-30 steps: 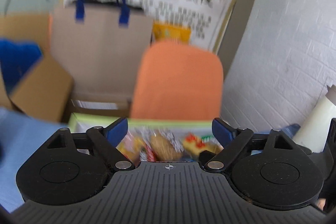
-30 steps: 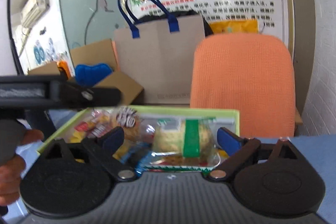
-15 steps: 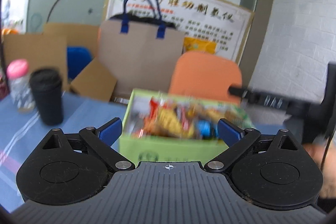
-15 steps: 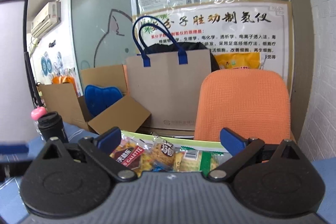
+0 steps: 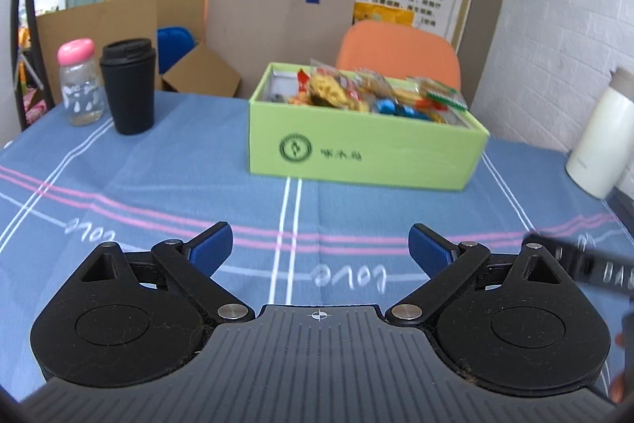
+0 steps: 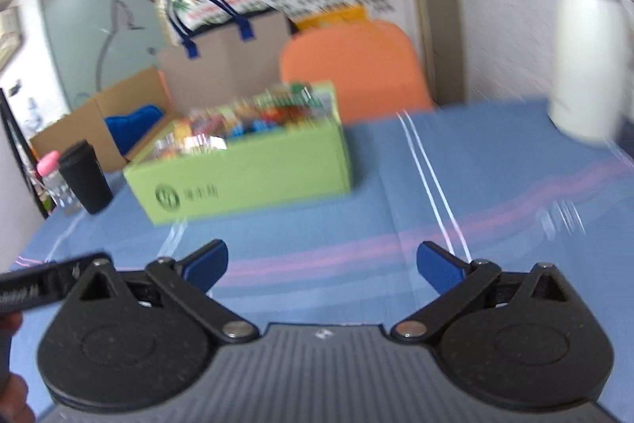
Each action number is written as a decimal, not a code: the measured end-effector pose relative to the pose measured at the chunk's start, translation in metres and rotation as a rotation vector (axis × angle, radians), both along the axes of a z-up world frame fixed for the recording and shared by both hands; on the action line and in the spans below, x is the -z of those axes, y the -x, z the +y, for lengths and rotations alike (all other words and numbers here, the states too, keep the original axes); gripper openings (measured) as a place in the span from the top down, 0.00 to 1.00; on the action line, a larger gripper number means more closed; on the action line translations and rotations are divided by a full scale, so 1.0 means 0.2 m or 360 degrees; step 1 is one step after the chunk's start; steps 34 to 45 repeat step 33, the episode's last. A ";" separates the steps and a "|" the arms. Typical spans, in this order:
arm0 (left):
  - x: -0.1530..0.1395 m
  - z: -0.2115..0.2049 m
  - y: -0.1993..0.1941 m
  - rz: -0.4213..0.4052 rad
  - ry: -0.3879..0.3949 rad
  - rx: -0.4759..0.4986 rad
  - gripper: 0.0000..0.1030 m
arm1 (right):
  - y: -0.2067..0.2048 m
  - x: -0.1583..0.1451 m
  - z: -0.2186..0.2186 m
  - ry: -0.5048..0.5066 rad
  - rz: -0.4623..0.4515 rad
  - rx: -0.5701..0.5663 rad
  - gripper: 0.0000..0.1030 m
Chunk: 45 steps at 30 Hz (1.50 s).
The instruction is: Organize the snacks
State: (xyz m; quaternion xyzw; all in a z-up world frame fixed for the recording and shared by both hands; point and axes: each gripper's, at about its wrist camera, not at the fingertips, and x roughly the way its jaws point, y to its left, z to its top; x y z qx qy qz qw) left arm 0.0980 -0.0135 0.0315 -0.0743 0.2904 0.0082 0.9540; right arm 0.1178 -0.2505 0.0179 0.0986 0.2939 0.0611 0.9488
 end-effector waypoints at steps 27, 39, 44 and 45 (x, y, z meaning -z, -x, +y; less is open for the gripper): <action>0.08 -0.02 0.17 0.0031 0.0012 -0.0011 0.28 | 0.39 0.06 0.00 0.0046 0.0031 0.0089 0.02; 0.08 -0.01 0.16 0.0034 -0.0001 -0.0017 0.26 | 0.37 0.07 0.00 0.0047 0.0053 0.0094 0.02; 0.08 -0.01 0.16 0.0034 -0.0001 -0.0017 0.26 | 0.37 0.07 0.00 0.0047 0.0053 0.0094 0.02; 0.08 -0.01 0.16 0.0034 -0.0001 -0.0017 0.26 | 0.37 0.07 0.00 0.0047 0.0053 0.0094 0.02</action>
